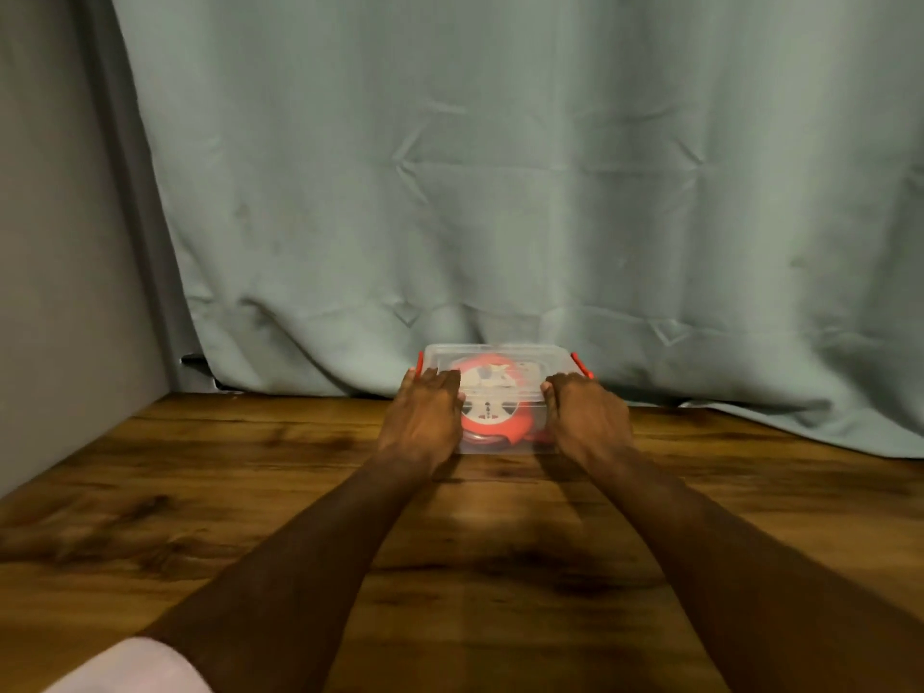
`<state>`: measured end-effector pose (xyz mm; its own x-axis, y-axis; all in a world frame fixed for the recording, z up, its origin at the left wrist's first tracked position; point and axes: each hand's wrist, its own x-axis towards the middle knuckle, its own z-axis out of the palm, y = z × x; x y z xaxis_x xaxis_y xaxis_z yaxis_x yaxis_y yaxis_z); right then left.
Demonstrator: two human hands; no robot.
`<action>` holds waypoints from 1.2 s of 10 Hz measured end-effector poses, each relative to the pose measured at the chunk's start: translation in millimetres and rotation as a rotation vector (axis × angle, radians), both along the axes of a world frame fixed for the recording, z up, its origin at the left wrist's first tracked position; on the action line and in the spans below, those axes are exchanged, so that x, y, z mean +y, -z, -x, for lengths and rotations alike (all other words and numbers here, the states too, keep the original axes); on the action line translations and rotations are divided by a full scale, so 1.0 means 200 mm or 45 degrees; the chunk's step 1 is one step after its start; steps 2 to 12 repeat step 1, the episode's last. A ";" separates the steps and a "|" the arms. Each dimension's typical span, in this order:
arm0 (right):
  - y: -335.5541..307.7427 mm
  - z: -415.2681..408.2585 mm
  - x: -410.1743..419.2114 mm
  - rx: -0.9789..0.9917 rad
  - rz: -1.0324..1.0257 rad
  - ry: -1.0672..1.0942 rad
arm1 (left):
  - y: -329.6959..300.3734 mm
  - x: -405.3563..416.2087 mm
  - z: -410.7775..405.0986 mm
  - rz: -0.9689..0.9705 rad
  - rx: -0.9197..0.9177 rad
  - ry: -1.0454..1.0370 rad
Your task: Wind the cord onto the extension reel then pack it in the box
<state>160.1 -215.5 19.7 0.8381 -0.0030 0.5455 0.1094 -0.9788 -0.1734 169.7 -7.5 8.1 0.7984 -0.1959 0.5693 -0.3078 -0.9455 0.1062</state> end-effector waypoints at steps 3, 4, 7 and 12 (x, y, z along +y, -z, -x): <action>-0.12 0.12 0.00 -0.104 -0.016 -0.024 | -0.09 0.04 0.12 0.077 -0.090 -0.034; -0.12 0.12 0.00 -0.104 -0.016 -0.024 | -0.09 0.04 0.12 0.077 -0.090 -0.034; -0.12 0.12 0.00 -0.104 -0.016 -0.024 | -0.09 0.04 0.12 0.077 -0.090 -0.034; -0.12 0.12 0.00 -0.104 -0.016 -0.024 | -0.09 0.04 0.12 0.077 -0.090 -0.034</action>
